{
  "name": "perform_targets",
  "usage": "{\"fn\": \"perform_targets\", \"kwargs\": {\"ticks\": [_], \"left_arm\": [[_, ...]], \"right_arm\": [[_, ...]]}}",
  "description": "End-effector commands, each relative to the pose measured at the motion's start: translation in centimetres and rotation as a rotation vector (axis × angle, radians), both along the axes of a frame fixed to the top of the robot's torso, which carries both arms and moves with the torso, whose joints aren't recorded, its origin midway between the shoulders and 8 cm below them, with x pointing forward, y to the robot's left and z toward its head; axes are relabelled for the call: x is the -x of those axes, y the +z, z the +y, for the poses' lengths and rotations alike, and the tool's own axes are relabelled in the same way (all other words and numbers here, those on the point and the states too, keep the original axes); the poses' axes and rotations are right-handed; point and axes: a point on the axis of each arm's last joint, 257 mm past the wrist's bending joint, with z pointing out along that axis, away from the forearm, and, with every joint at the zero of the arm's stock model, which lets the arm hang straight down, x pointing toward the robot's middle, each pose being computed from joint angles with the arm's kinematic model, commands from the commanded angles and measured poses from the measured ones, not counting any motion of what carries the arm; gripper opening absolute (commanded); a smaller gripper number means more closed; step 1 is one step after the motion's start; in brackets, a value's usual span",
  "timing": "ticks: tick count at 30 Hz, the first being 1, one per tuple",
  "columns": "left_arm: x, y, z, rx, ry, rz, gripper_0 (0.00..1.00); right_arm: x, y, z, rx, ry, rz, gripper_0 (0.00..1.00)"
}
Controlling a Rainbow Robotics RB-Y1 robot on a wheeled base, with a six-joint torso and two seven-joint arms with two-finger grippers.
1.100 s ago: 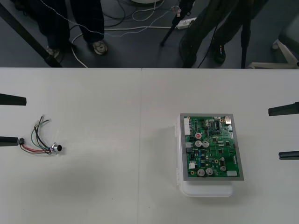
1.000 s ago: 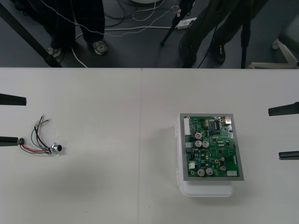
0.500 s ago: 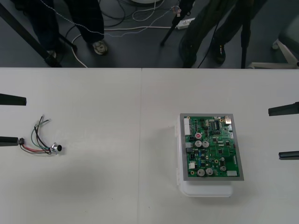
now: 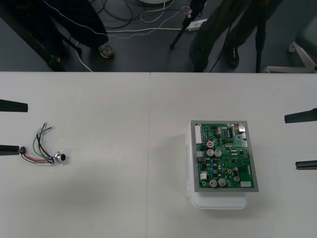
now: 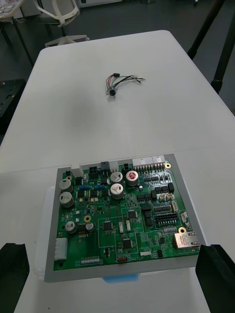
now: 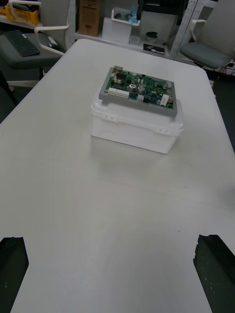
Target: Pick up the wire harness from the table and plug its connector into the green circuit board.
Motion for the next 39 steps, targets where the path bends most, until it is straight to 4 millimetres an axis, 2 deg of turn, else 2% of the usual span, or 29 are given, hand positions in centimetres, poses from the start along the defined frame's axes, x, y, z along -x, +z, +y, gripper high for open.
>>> {"fn": "perform_targets", "kwargs": {"ticks": [1, 39], "left_arm": [[1.73, -0.09, -0.24, -0.039, -0.077, -0.019, 1.0], [1.73, -0.09, -0.24, -0.039, -0.077, -0.019, 1.0]], "right_arm": [[0.46, -0.1, -0.75, 0.045, 0.025, -0.021, 1.0], [0.46, -0.1, -0.75, 0.045, 0.025, -0.021, 1.0]]}}
